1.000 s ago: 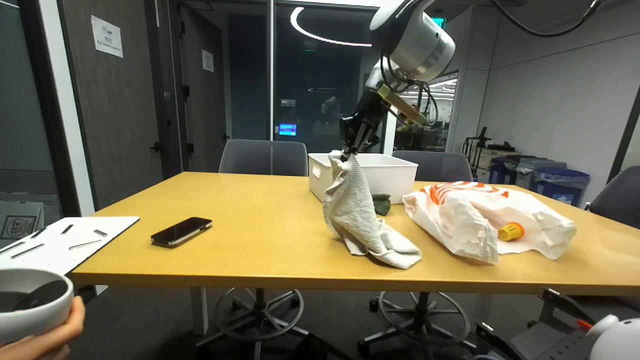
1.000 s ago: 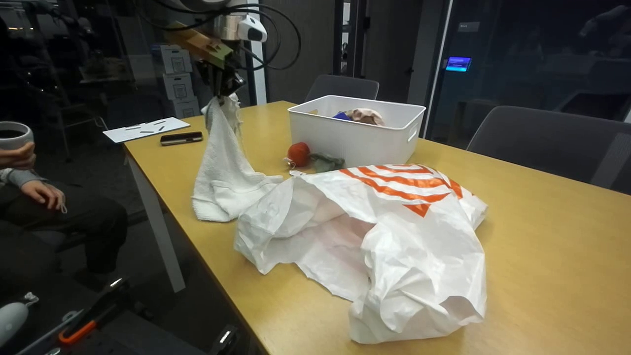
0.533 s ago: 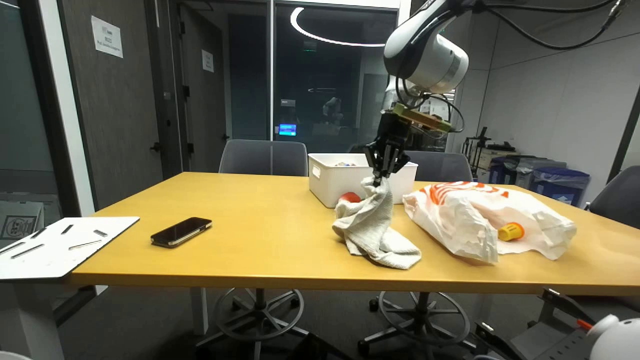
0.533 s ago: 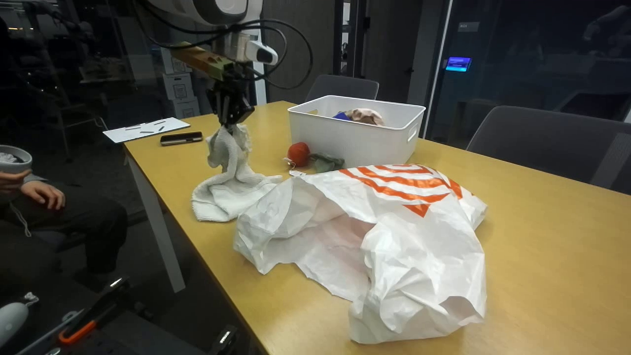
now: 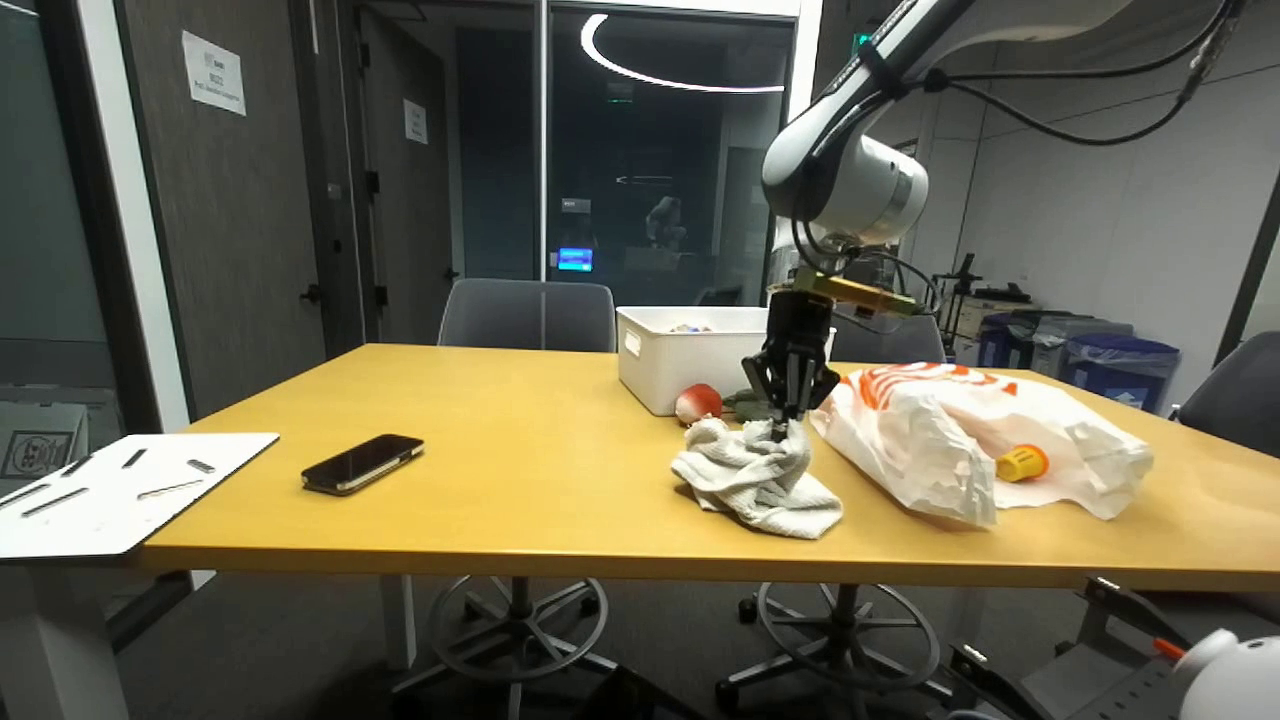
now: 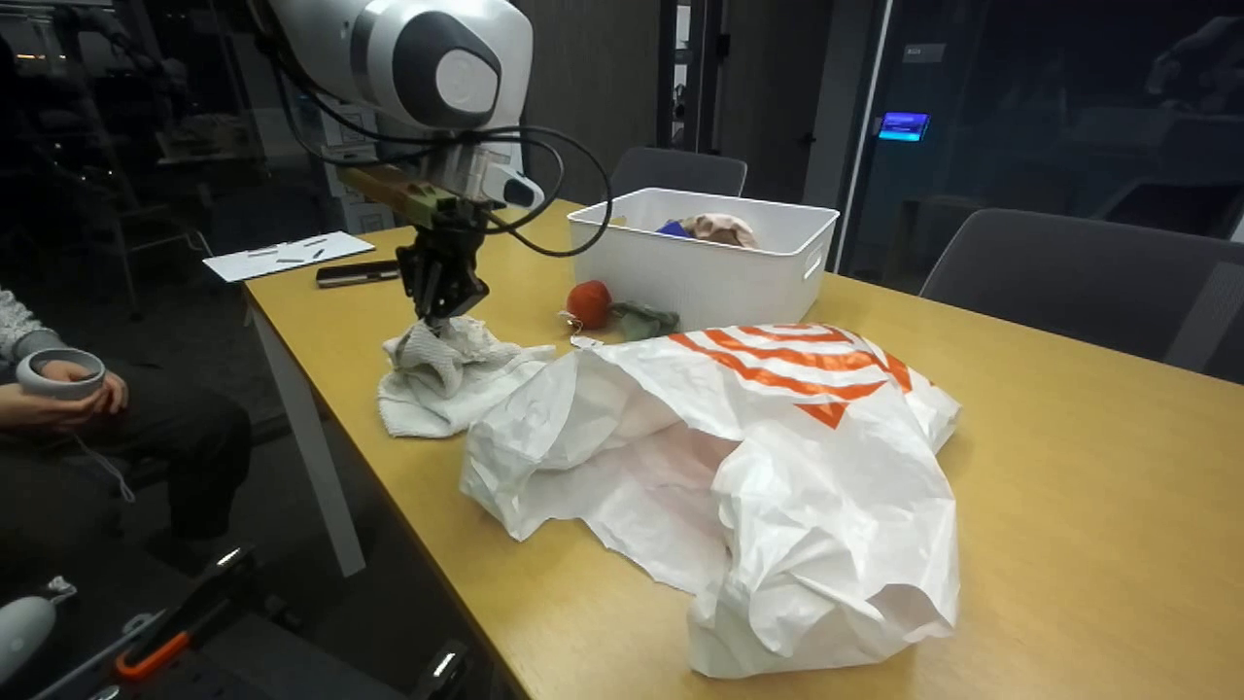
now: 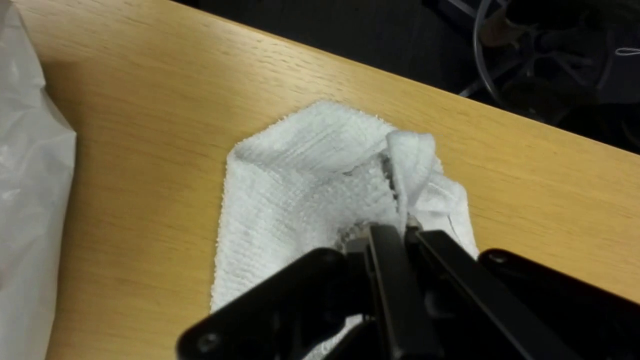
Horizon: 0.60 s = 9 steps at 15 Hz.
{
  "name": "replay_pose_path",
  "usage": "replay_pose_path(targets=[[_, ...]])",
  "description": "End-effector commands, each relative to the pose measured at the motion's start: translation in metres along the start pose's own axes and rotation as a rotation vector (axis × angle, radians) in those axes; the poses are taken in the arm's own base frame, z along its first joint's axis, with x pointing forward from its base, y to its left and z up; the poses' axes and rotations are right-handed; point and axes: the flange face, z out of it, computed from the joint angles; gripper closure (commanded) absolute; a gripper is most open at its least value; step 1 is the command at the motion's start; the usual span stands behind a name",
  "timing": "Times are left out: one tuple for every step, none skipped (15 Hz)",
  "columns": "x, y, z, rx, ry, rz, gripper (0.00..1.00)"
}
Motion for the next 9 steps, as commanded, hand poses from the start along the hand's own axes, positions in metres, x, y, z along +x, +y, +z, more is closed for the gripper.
replay_pose_path(targets=[[0.024, 0.013, 0.028, 0.008, -0.001, 0.02, 0.96], [0.029, 0.017, 0.036, 0.011, -0.009, 0.035, 0.96], [0.033, 0.02, 0.043, 0.007, -0.014, 0.045, 0.96], [0.036, 0.022, 0.047, 0.009, -0.014, 0.055, 0.94], [0.037, 0.023, 0.048, 0.007, -0.018, 0.068, 0.69], [0.037, 0.023, 0.047, -0.01, -0.021, 0.07, 0.68], [0.034, 0.022, 0.044, -0.019, -0.034, 0.072, 0.66], [0.03, 0.02, 0.037, -0.023, -0.04, 0.08, 0.6], [0.025, 0.017, 0.029, -0.029, -0.031, 0.08, 0.51]])
